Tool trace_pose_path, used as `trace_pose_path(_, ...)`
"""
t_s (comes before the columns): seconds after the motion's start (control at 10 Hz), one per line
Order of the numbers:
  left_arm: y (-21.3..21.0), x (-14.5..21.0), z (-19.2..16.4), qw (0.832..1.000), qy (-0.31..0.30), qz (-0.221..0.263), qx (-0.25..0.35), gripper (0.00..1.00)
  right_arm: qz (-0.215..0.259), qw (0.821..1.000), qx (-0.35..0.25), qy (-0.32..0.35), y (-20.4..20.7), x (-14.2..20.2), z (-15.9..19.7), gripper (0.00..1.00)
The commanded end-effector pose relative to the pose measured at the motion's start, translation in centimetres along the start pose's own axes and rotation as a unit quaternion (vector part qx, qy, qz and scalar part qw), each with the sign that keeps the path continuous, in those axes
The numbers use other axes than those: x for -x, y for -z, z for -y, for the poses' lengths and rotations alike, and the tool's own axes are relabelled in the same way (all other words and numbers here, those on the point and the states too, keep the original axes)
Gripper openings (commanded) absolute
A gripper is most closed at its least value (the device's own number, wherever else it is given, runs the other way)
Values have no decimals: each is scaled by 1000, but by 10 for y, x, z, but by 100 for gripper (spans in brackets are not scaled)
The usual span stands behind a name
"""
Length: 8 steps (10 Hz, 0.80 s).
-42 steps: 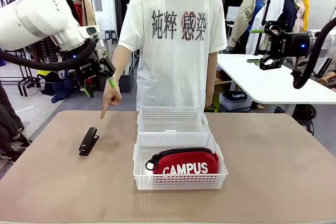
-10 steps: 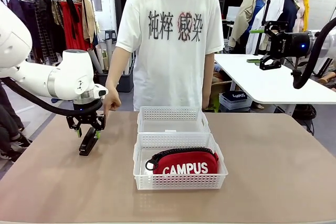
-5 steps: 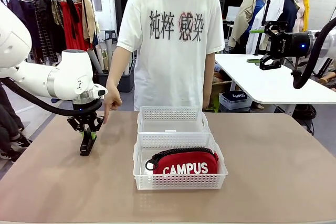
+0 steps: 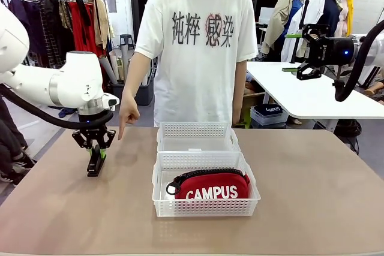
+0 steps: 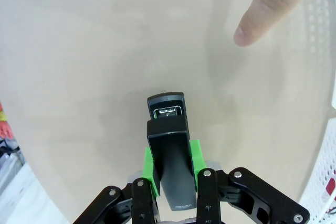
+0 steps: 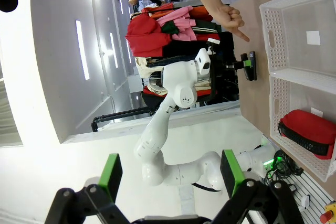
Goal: Distribute items into two baskets.
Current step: Pick up the Stapler that the person points to.
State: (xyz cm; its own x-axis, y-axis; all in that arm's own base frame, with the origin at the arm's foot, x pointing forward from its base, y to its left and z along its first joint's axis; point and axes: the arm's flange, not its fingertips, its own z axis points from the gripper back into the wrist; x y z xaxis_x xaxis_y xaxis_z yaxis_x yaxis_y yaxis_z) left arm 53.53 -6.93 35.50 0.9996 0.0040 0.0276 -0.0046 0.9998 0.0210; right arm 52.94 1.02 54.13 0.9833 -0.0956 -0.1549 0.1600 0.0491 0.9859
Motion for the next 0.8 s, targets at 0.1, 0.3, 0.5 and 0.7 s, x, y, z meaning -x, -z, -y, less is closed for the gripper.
trace_pose_path(0.1,-49,11,-10,999,-44,-8,14,0,1,1000,2,4,0,1,-2,100)
trace_pose_path(0.3,-94,20,-9,998,-52,-21,2,0,1,1000,2,4,0,1,-2,100)
trace_pose_path(0.5,-151,33,-11,999,-49,2,13,0,1,1000,2,4,0,1,-2,100)
trace_pose_path(0.7,-195,32,-16,998,-66,-16,16,0,1,1000,2,4,0,1,-2,100)
